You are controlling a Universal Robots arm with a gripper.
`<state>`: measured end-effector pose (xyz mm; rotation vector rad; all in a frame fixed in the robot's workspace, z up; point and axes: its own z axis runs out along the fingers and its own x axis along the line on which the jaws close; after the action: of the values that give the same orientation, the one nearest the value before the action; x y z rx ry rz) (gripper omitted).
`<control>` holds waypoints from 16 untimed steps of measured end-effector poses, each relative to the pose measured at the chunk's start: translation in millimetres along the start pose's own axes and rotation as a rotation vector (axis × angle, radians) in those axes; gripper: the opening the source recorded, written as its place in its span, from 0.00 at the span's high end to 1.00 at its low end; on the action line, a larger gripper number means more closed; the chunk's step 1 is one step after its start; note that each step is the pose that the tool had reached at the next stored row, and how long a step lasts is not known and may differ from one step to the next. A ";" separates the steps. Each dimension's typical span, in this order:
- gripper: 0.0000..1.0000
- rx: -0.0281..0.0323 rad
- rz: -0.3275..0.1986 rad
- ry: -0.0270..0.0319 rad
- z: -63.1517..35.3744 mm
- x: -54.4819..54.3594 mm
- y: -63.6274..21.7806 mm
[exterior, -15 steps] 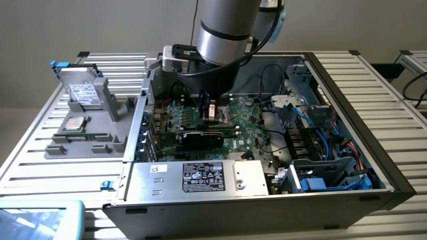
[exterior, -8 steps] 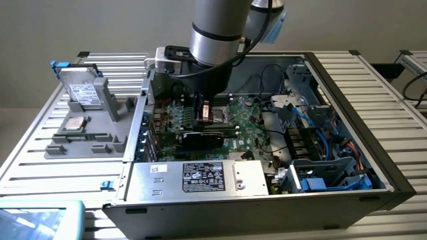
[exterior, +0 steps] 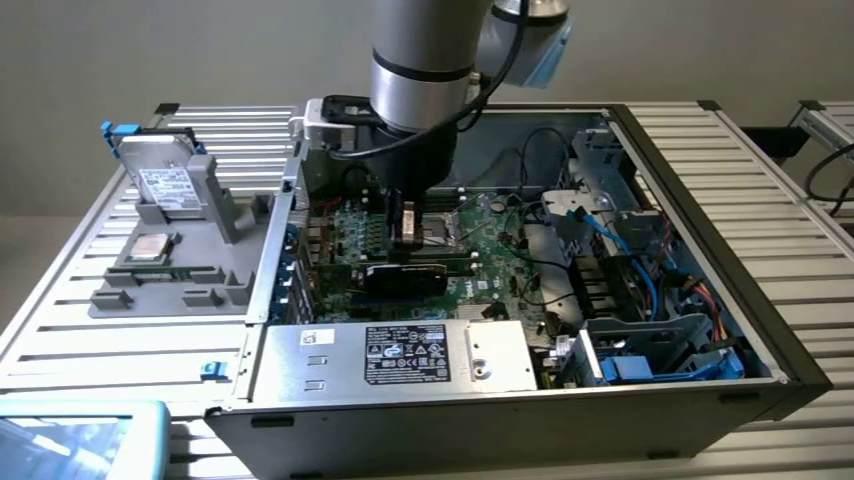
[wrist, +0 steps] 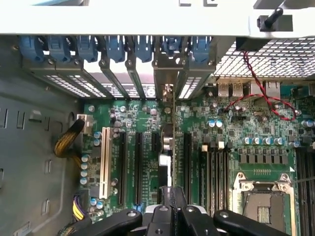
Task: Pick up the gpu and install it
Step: 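Press down on the gpu until it lock into place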
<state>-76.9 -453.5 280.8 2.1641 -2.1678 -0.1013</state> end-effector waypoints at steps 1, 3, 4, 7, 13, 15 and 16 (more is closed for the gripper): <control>0.88 0.0069 0.000 0.0003 0.1 -0.4 1.0; 0.88 0.0190 0.001 0.0032 0.6 -0.9 3.4; 0.88 0.0235 0.001 0.0064 0.9 -1.1 4.9; 0.88 0.0363 0.002 0.0159 1.1 -1.8 9.1; 0.88 0.0738 0.003 0.0206 1.8 -5.2 14.7; 0.88 0.0888 0.004 0.0226 1.9 -6.4 16.2; 0.88 0.0937 0.004 0.0241 2.0 -6.8 17.2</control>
<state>-94.2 -446.7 280.5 2.1972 -2.2063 0.0270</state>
